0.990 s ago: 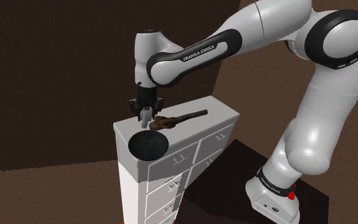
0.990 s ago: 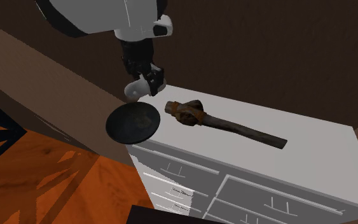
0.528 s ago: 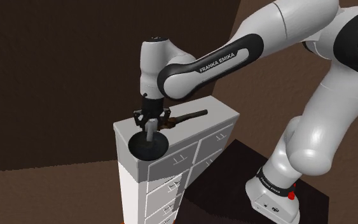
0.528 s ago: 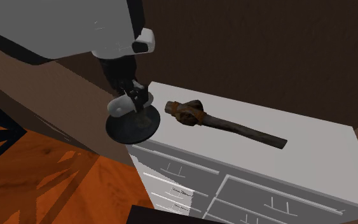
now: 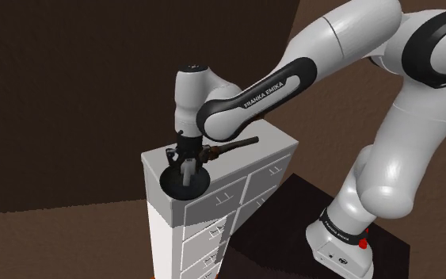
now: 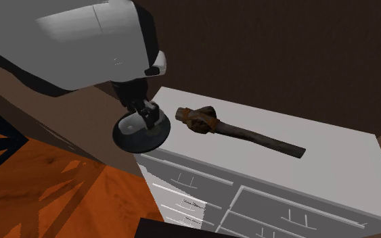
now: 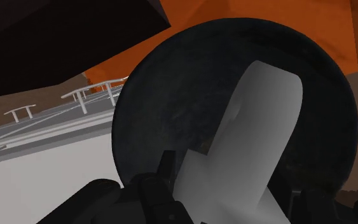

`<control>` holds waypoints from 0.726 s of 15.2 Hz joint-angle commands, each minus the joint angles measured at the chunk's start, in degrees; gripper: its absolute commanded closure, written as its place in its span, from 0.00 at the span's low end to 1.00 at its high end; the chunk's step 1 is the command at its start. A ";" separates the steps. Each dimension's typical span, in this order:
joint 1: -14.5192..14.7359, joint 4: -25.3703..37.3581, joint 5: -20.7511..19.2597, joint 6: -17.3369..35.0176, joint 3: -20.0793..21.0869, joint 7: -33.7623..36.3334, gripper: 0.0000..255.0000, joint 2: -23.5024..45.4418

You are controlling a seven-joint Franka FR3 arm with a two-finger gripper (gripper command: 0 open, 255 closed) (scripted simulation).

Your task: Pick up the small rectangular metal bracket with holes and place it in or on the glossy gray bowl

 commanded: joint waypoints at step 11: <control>0.13 -0.59 -0.86 2.04 -0.12 0.68 0.00 1.54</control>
